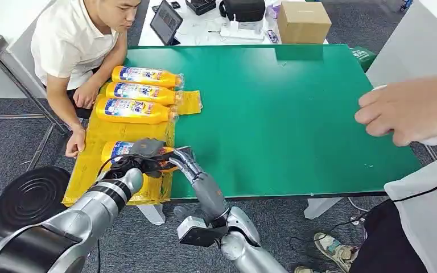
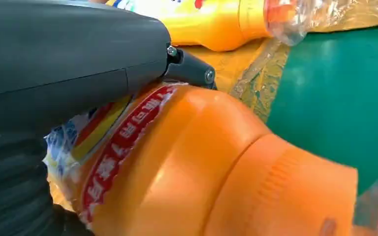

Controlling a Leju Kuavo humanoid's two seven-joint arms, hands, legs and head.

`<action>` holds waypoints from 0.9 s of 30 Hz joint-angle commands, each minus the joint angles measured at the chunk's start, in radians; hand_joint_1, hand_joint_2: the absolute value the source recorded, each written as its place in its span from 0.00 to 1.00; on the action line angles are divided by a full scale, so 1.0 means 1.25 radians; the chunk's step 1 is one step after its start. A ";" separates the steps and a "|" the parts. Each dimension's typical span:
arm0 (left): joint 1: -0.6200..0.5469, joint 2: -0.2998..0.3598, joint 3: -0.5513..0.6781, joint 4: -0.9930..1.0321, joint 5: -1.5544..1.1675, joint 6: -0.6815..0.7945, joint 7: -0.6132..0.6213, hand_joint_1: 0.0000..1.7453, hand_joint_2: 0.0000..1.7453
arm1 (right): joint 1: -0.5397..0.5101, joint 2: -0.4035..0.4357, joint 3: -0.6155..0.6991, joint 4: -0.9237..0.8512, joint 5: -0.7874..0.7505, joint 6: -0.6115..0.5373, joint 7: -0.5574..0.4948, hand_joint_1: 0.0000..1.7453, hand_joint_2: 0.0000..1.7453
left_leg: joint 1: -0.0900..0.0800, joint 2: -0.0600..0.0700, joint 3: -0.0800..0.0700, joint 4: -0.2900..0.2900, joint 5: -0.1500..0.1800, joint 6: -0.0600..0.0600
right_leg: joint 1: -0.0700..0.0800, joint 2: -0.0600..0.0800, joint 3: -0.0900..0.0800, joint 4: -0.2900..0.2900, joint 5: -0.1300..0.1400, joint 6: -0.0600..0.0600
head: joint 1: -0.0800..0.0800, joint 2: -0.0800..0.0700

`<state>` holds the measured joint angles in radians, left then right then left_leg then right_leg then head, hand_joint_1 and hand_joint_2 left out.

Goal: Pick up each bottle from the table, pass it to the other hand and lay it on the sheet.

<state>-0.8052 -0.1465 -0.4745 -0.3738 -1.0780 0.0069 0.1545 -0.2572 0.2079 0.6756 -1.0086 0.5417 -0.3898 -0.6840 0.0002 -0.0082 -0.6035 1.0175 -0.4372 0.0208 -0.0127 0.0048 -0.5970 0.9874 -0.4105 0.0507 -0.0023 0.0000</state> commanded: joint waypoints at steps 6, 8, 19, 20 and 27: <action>-0.028 -0.008 0.070 0.047 0.077 -0.061 -0.092 0.00 1.00 | -0.040 -0.006 0.024 0.101 -0.003 -0.026 -0.011 0.00 0.00 | 0.000 0.001 0.002 0.000 -0.001 -0.001 | 0.000 0.000 0.002 -0.001 0.000 -0.001 | 0.000 0.000; -0.028 -0.008 0.080 0.032 0.101 -0.068 -0.125 0.00 1.00 | -0.038 -0.009 0.028 0.101 -0.004 -0.032 -0.011 0.00 0.00 | 0.000 0.000 0.001 0.000 0.000 0.000 | 0.000 0.000 0.001 0.000 0.000 -0.001 | 0.000 0.000; 0.006 0.015 0.057 -0.078 0.161 -0.018 -0.237 0.00 1.00 | -0.022 -0.027 0.028 0.081 -0.007 -0.051 -0.011 0.00 0.00 | 0.000 0.000 0.002 -0.001 -0.001 -0.001 | 0.000 0.000 0.002 -0.001 -0.001 -0.001 | 0.000 0.000; 0.018 0.020 0.058 -0.099 0.176 -0.010 -0.246 0.00 1.00 | -0.019 -0.029 0.027 0.076 -0.008 -0.055 -0.011 0.00 0.00 | 0.000 0.000 0.001 -0.001 0.000 0.000 | 0.000 0.000 0.001 0.000 0.000 -0.001 | 0.000 0.000; 0.080 0.036 0.107 -0.210 0.291 0.018 -0.293 0.00 1.00 | 0.005 -0.050 0.050 -0.003 -0.062 -0.064 -0.011 0.00 0.00 | 0.000 0.001 0.002 -0.001 -0.001 -0.001 | 0.000 0.001 0.002 -0.001 0.000 -0.001 | 0.000 0.000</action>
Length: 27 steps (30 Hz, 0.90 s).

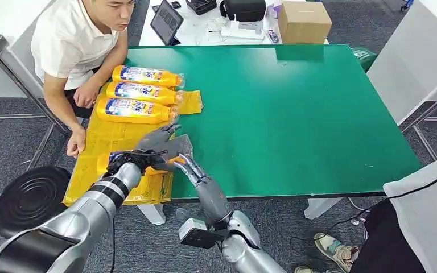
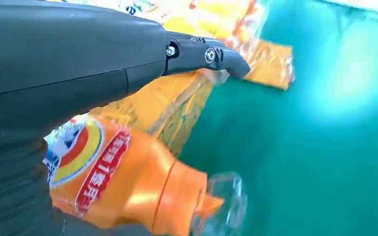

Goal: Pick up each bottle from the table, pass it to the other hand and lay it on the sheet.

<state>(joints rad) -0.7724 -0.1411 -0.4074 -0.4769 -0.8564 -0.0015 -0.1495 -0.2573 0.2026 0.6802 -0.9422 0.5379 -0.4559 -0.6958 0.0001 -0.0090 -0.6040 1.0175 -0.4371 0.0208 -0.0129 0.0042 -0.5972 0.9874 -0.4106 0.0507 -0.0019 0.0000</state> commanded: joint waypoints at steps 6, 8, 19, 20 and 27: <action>0.236 0.071 0.150 -0.377 0.503 -0.110 -0.102 0.00 1.00 | 0.074 -0.105 0.111 -0.311 -0.255 0.040 -0.002 0.00 1.00 | 0.000 0.004 0.003 -0.001 -0.002 -0.001 | 0.000 0.003 0.002 0.000 -0.001 -0.001 | 0.000 0.000; 0.247 0.074 0.147 -0.383 0.504 -0.110 -0.104 0.00 1.00 | 0.077 -0.106 0.112 -0.314 -0.253 0.040 -0.002 0.00 1.00 | 0.000 0.003 0.002 -0.001 -0.001 -0.001 | 0.000 0.003 0.001 -0.001 -0.001 -0.001 | 0.000 0.000; 0.550 0.105 0.075 -0.723 0.692 -0.098 -0.105 0.00 1.00 | 0.219 -0.074 -0.030 -0.442 -0.363 0.160 -0.002 0.00 0.00 | 0.000 0.001 0.001 -0.001 -0.002 -0.002 | 0.000 0.001 0.000 -0.001 -0.002 -0.001 | 0.000 0.000; 0.583 0.110 0.056 -0.755 0.689 -0.089 -0.108 0.00 1.00 | 0.230 -0.079 -0.027 -0.432 -0.354 0.122 -0.002 0.00 0.00 | 0.000 0.001 0.003 -0.001 -0.003 -0.002 | 0.001 0.000 0.003 -0.001 -0.003 -0.002 | 0.000 0.000; 0.675 0.131 0.019 -0.856 0.682 -0.045 -0.124 0.00 1.00 | 0.253 -0.070 -0.026 -0.380 -0.339 -0.064 -0.002 0.00 0.00 | 0.000 0.001 0.001 -0.001 -0.003 -0.001 | 0.000 0.001 0.000 -0.001 -0.002 -0.002 | 0.000 0.000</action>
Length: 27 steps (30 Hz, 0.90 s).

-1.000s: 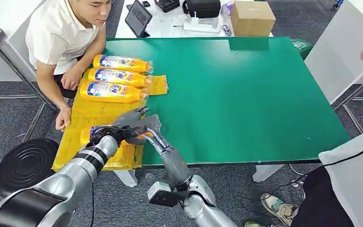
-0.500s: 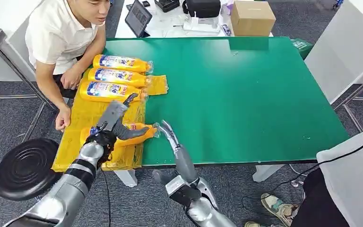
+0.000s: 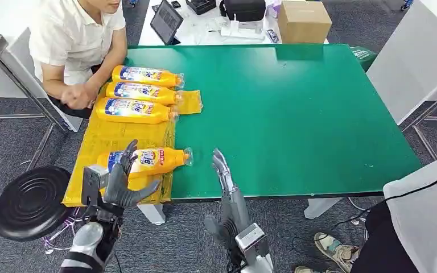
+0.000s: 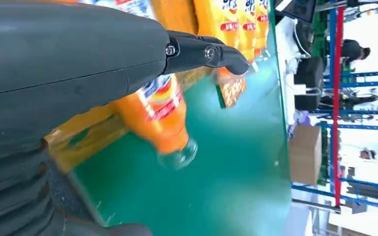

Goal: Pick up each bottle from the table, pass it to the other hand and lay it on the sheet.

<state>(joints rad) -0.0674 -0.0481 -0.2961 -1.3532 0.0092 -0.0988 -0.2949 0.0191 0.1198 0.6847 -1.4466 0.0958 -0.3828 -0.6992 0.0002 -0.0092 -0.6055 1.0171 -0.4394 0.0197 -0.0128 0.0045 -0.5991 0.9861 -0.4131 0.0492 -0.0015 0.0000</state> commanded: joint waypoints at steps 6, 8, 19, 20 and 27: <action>0.111 0.054 -0.076 -0.152 -0.013 0.036 -0.004 0.00 1.00 | 0.027 0.003 -0.031 0.019 0.079 -0.252 0.001 0.00 0.00 | 0.000 0.001 0.002 -0.001 -0.001 -0.001 | 0.000 0.000 0.001 -0.001 -0.001 -0.001 | 0.000 0.000; 0.111 0.047 -0.093 -0.136 -0.012 0.034 -0.002 0.00 1.00 | 0.059 0.054 -0.121 -0.003 0.174 -0.252 0.001 0.00 0.00 | 0.000 0.001 0.003 -0.001 -0.001 -0.001 | 0.001 0.000 0.002 0.000 -0.001 -0.002 | 0.000 0.000; 0.046 -0.021 -0.156 0.014 -0.053 0.084 -0.043 0.00 1.00 | 0.080 0.056 -0.174 -0.073 0.048 -0.252 0.001 0.00 0.00 | 0.000 -0.002 0.004 -0.001 0.000 -0.001 | 0.000 -0.003 0.004 -0.001 -0.001 -0.001 | 0.000 0.000; 0.045 -0.022 -0.156 0.014 -0.053 0.083 -0.043 0.00 1.00 | 0.080 0.054 -0.171 -0.073 0.048 -0.252 0.001 0.00 0.00 | 0.000 -0.001 0.003 -0.001 0.000 -0.001 | 0.000 -0.002 0.002 -0.001 -0.001 -0.001 | -0.001 0.000; 0.045 -0.042 -0.149 0.012 -0.061 0.105 -0.048 0.00 1.00 | 0.081 0.045 -0.174 -0.069 0.045 -0.252 0.001 0.00 1.00 | 0.000 -0.001 0.005 -0.002 -0.001 -0.001 | 0.000 -0.002 0.005 -0.002 -0.001 -0.002 | -0.001 0.000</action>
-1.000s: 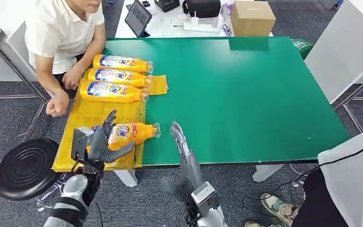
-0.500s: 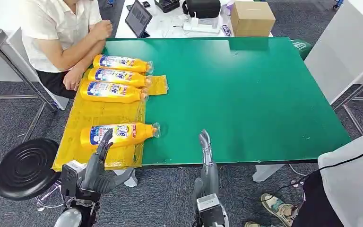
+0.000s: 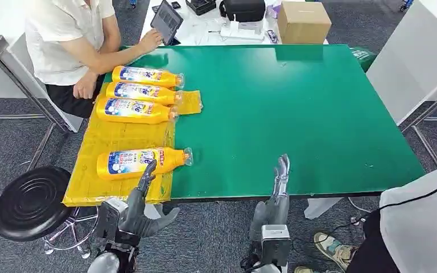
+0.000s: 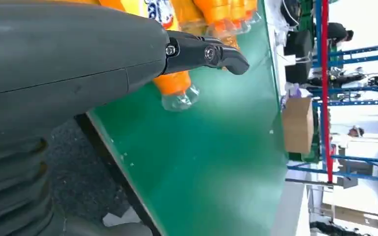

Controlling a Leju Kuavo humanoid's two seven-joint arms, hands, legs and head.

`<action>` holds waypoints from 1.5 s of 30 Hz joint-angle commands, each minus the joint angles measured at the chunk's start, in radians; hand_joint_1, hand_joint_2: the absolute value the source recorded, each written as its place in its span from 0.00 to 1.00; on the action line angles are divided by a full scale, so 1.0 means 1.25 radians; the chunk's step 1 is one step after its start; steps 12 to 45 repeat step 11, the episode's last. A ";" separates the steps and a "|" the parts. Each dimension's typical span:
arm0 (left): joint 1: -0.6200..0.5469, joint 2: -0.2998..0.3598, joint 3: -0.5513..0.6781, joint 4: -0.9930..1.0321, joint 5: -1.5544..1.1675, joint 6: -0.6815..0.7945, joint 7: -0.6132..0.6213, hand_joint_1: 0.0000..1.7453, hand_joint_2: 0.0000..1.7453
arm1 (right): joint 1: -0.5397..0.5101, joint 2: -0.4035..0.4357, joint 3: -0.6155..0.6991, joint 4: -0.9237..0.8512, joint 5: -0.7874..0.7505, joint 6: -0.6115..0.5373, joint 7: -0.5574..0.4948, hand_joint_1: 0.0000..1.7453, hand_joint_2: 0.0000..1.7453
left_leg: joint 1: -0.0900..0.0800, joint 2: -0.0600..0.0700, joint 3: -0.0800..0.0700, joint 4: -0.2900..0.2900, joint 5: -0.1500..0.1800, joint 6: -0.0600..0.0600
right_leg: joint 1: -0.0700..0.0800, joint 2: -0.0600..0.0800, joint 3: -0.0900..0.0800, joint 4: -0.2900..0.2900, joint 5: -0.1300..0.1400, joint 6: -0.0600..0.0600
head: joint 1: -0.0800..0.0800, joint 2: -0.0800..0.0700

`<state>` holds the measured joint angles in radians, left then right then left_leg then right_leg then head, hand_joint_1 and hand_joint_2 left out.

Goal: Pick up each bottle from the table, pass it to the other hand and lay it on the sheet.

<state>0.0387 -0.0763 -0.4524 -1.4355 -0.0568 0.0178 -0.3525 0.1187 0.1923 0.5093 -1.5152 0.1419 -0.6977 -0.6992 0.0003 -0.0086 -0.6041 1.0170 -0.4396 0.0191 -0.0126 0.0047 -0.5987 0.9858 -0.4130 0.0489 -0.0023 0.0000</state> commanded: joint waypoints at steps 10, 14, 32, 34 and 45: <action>-0.055 -0.050 -0.035 0.093 0.044 0.020 -0.008 0.00 1.00 | 0.011 0.035 -0.110 -0.040 0.100 0.000 0.001 0.00 1.00 | 0.000 -0.001 0.002 -0.001 0.000 -0.001 | 0.000 -0.002 0.003 -0.001 -0.001 -0.001 | 0.000 0.000; -0.059 -0.047 -0.035 0.096 0.067 0.003 -0.006 0.00 1.00 | 0.011 0.035 -0.108 -0.035 0.101 0.000 0.001 0.00 1.00 | 0.000 -0.001 0.001 -0.001 0.000 0.000 | 0.000 -0.002 0.002 0.000 0.000 -0.001 | 0.000 0.000; -0.059 -0.047 -0.035 0.096 0.067 0.003 -0.006 0.00 1.00 | 0.011 0.035 -0.108 -0.035 0.101 0.000 0.001 0.00 1.00 | 0.000 -0.001 0.001 -0.001 0.000 0.000 | 0.000 -0.002 0.002 0.000 0.000 -0.001 | 0.000 0.000; -0.059 -0.047 -0.035 0.096 0.067 0.003 -0.006 0.00 1.00 | 0.011 0.035 -0.108 -0.035 0.101 0.000 0.001 0.00 1.00 | 0.000 -0.001 0.001 -0.001 0.000 0.000 | 0.000 -0.002 0.002 0.000 0.000 -0.001 | 0.000 0.000; -0.059 -0.047 -0.035 0.096 0.067 0.003 -0.006 0.00 1.00 | 0.011 0.035 -0.108 -0.035 0.101 0.000 0.001 0.00 1.00 | 0.000 -0.001 0.001 -0.001 0.000 0.000 | 0.000 -0.002 0.002 0.000 0.000 -0.001 | 0.000 0.000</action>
